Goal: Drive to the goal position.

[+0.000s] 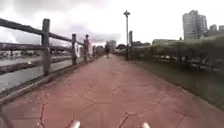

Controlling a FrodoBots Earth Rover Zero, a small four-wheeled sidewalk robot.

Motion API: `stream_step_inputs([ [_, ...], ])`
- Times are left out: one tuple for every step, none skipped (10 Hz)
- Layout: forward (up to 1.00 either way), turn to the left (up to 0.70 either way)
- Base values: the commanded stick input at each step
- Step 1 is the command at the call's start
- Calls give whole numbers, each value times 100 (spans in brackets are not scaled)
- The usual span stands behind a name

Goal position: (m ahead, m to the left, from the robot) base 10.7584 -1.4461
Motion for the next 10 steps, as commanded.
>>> stream_step_inputs([
  [70,0],
  [70,0],
  [70,0],
  [70,0],
  [70,0],
  [70,0],
  [70,0],
  [70,0],
  [70,0],
  [70,0],
])
